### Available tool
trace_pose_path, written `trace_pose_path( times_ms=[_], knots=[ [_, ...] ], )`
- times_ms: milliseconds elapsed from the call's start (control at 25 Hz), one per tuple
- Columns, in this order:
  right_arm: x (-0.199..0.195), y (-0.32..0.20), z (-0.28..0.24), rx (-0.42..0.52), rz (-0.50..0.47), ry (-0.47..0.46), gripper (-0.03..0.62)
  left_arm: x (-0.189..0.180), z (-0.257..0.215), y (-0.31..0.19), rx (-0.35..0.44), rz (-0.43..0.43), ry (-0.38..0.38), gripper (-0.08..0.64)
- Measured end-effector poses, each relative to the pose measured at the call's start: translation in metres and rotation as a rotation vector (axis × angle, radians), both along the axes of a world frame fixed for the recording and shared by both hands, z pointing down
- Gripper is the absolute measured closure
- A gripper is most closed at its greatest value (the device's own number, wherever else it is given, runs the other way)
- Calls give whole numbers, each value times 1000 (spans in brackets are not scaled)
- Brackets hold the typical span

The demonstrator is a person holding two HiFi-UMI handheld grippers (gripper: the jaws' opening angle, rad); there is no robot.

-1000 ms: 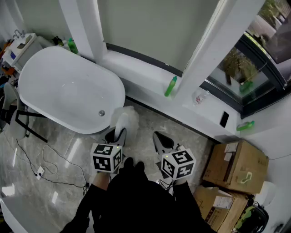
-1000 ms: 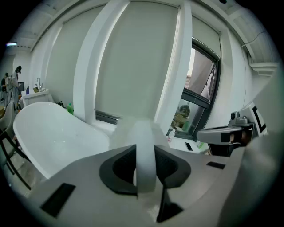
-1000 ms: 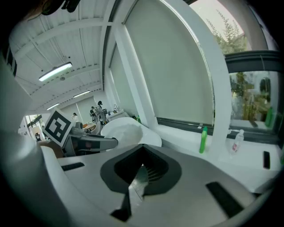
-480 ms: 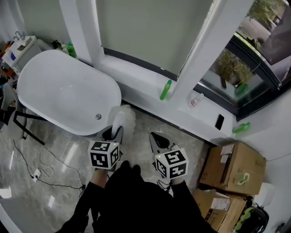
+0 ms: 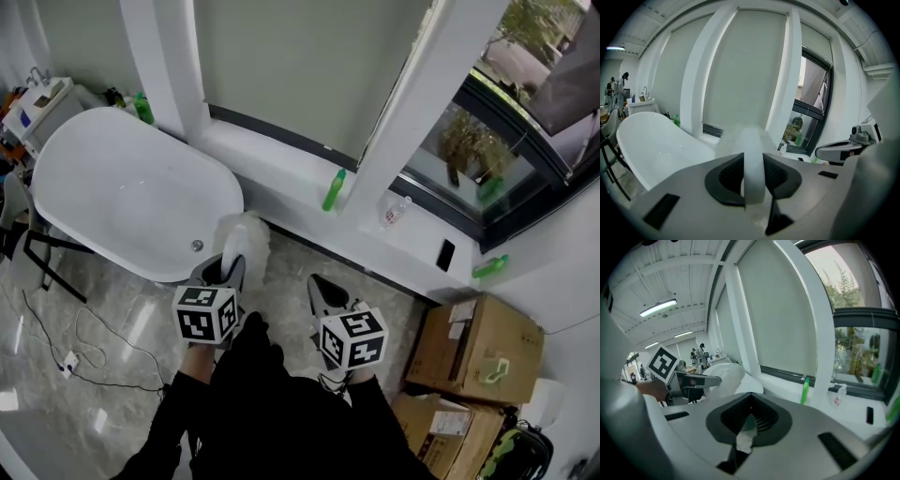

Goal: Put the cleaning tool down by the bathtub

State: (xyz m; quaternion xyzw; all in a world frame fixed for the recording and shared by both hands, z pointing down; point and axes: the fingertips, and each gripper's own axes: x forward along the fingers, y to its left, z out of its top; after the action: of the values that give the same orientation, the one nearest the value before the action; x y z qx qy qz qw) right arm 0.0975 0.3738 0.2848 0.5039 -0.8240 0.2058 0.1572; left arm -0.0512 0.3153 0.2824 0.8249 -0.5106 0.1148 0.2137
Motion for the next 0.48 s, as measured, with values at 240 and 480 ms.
trace_pose_path(
  times_ms=[240,480],
  knots=[
    [-6,-27,4,-11,3,-21,592,-4,3,-25,-6,-16,11,465],
    [-19,-78,14,-31,-5,-19,592,-18,17,-79,-34,-30,18,465]
  ],
)
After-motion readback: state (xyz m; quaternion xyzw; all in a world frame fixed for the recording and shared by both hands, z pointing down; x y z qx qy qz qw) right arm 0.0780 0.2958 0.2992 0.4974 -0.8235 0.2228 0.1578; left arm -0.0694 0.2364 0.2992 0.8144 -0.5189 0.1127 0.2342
